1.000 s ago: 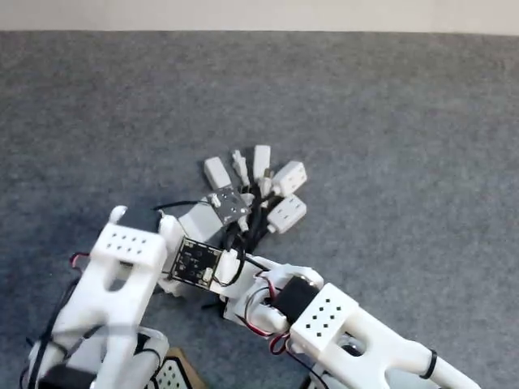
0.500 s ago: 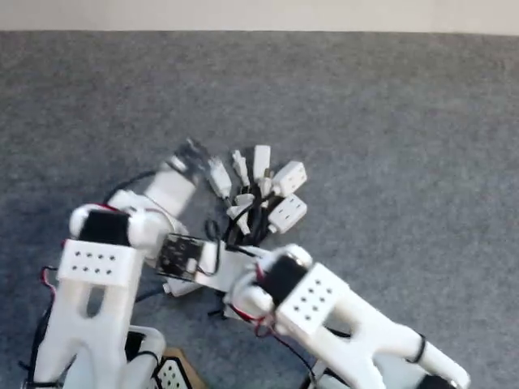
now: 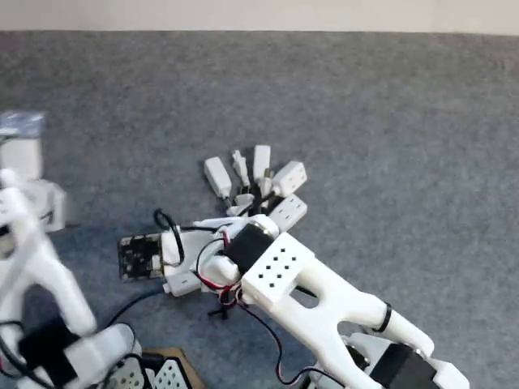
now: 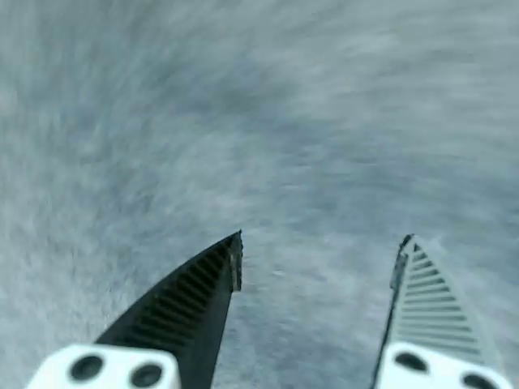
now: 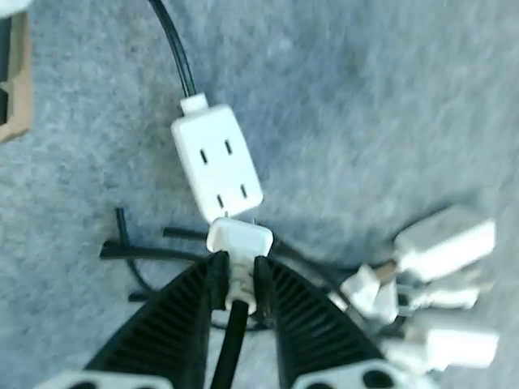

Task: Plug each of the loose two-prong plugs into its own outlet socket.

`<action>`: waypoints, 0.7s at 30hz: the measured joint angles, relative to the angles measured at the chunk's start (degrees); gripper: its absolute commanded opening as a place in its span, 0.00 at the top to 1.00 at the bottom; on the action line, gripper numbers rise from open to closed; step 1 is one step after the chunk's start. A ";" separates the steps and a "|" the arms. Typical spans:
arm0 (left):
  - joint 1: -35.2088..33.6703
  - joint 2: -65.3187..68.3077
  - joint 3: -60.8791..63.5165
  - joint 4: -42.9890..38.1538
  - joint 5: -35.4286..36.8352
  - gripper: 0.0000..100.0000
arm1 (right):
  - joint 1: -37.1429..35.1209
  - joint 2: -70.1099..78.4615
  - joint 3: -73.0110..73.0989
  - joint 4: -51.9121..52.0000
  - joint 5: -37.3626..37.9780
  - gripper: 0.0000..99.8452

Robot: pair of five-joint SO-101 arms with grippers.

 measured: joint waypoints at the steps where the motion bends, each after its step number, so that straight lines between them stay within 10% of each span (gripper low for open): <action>1: -2.29 2.81 -0.79 -0.79 -0.26 0.70 | -0.53 0.44 0.00 -0.62 1.23 0.99; 21: -12.04 21.27 -8.53 -2.29 -2.81 0.70 | -3.16 9.23 -2.46 -1.41 11.08 0.99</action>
